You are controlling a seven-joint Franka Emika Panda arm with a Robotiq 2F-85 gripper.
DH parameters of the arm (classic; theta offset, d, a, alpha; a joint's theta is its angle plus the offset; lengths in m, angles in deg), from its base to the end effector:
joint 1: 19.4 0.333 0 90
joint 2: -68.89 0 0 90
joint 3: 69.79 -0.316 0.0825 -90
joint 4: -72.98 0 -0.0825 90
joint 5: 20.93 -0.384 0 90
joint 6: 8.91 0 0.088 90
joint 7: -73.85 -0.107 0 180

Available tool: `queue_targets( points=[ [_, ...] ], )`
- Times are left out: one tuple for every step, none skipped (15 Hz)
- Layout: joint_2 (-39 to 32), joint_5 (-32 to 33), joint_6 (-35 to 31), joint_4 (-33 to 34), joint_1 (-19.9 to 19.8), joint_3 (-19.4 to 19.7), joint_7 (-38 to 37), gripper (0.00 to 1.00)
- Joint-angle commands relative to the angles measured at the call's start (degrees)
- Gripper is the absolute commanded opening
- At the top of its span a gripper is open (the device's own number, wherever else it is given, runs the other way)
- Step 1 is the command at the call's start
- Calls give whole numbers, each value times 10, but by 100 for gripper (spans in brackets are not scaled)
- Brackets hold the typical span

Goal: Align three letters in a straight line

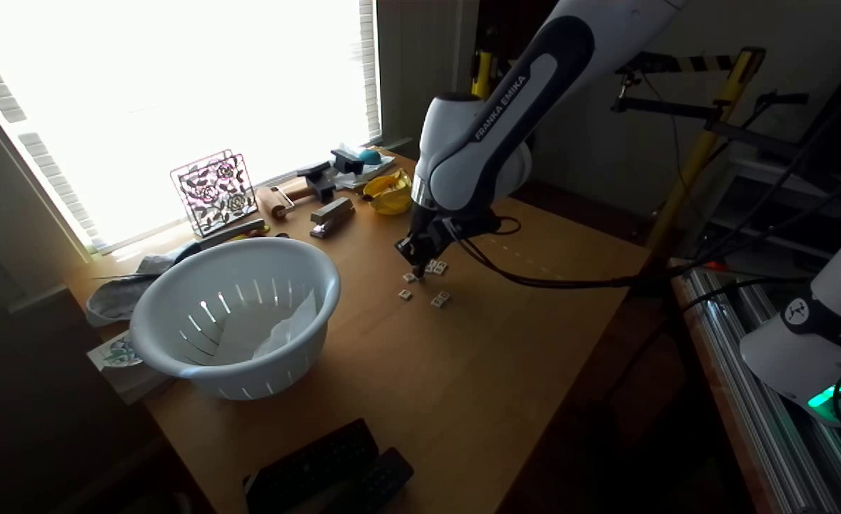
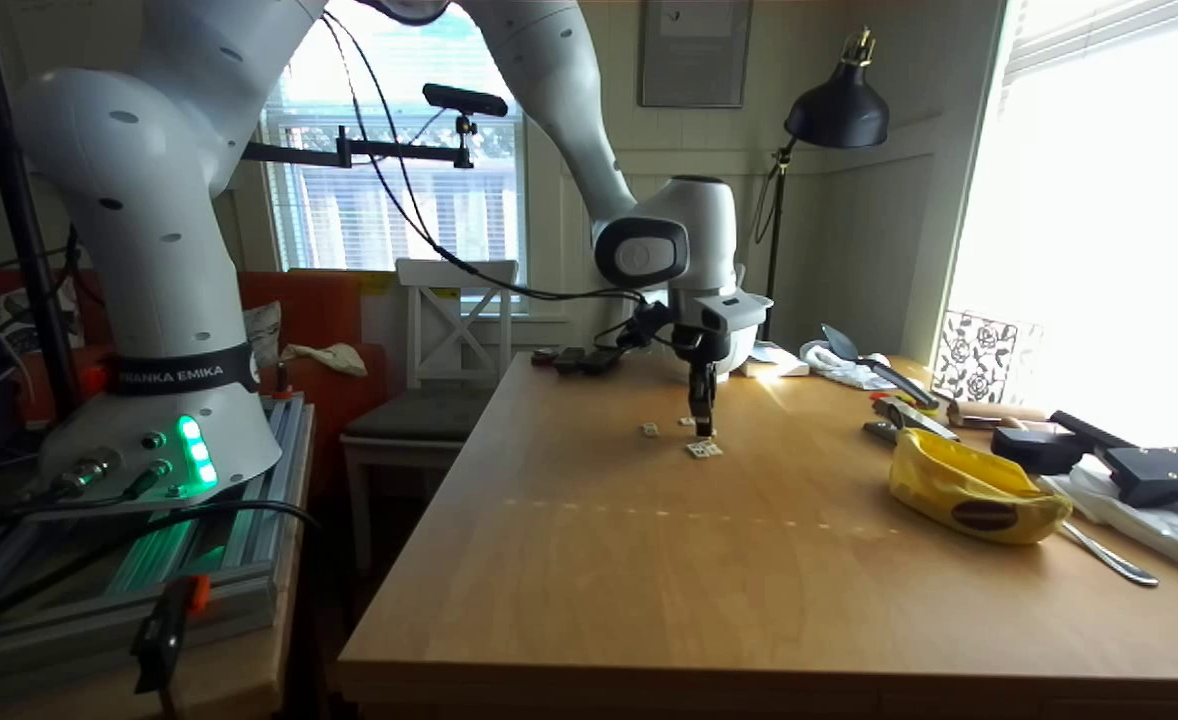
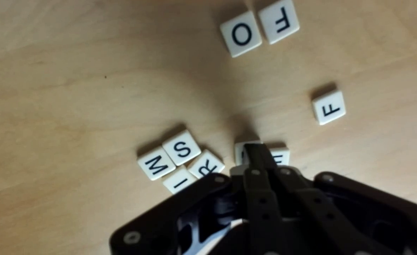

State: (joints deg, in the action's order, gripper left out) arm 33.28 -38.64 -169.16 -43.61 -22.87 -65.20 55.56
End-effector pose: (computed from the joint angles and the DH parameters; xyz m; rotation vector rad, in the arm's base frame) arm 0.5960 -0.0984 0.1478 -2.8443 1.0790 -0.2114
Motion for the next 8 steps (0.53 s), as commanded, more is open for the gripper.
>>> queue_targets(
  points=[
    [-12, 18, 25, 12, -8, -6, 32, 0],
    [-10, 20, 29, 9, -8, -6, 41, 0],
    [-8, 22, 29, 5, -8, -6, 48, 0],
    [-7, 23, 26, 1, -8, -7, 54, 0],
    [-5, 23, 22, -3, -9, -8, 62, 0],
    [-4, 23, 20, -6, -9, -9, 67, 0],
    [-2, 21, 16, -10, -10, -11, 72, 0],
    [0, 20, 14, -14, -12, -15, 80, 0]
  ],
)
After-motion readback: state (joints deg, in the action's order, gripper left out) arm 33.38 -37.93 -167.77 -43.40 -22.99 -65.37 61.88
